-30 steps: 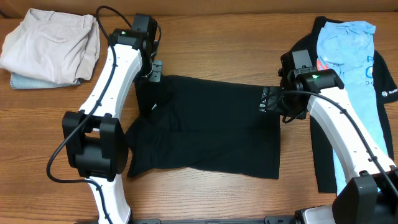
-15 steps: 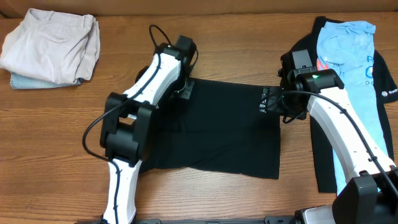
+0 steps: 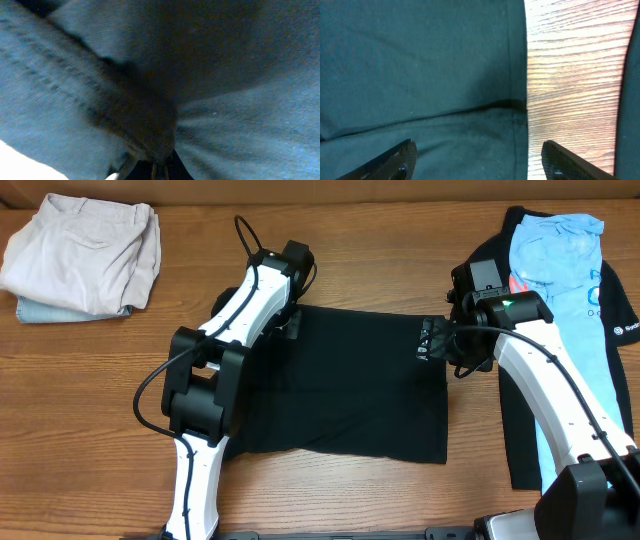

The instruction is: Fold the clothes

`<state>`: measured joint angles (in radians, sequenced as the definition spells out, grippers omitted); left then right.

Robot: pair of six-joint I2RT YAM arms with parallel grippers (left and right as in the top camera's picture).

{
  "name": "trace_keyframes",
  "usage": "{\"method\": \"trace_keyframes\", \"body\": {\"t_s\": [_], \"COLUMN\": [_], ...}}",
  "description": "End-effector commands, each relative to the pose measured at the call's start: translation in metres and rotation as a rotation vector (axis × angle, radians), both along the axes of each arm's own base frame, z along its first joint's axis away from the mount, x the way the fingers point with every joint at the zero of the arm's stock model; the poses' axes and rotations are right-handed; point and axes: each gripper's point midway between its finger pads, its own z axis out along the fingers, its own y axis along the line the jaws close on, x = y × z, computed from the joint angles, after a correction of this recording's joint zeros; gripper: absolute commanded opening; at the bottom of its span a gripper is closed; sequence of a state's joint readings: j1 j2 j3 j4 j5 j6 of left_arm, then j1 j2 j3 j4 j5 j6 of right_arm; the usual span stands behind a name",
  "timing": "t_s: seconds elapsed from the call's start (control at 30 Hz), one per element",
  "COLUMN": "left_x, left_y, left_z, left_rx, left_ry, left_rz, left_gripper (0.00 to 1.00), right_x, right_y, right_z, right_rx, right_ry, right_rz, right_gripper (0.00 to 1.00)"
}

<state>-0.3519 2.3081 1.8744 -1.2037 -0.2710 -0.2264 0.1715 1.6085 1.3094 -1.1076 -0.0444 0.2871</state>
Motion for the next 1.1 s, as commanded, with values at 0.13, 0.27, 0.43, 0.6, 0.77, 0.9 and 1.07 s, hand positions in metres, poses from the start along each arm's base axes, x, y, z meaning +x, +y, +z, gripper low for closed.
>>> {"method": "trace_keyframes", "body": {"t_s": [0.13, 0.27, 0.43, 0.6, 0.77, 0.9, 1.07], "left_x": [0.031, 0.031, 0.007, -0.02, -0.039, -0.043, -0.034], "left_y": [0.048, 0.085, 0.133, 0.161, 0.169, 0.178, 0.188], "left_z": [0.07, 0.104, 0.111, 0.095, 0.077, 0.074, 0.077], "left_rx": [0.166, 0.234, 0.291, 0.247, 0.178, 0.195, 0.198], "left_ry": [-0.152, -0.152, -0.03, 0.104, 0.214, 0.237, 0.18], "left_rz": [0.141, 0.183, 0.227, 0.309, 0.31, 0.293, 0.34], "left_gripper": [0.04, 0.04, 0.04, 0.04, 0.04, 0.72, 1.0], "right_x": [0.005, 0.005, 0.006, 0.007, 0.008, 0.009, 0.009], "right_y": [-0.002, -0.002, -0.002, -0.002, -0.001, -0.001, -0.001], "right_z": [0.007, 0.007, 0.007, 0.007, 0.007, 0.008, 0.008], "right_rx": [-0.007, -0.006, -0.006, -0.005, -0.004, -0.003, -0.003], "right_ry": [-0.025, -0.025, -0.027, -0.033, -0.037, -0.042, -0.044], "right_rz": [0.002, 0.001, 0.001, 0.002, 0.002, 0.002, 0.001], "right_gripper": [0.84, 0.84, 0.84, 0.84, 0.84, 0.84, 0.84]}}
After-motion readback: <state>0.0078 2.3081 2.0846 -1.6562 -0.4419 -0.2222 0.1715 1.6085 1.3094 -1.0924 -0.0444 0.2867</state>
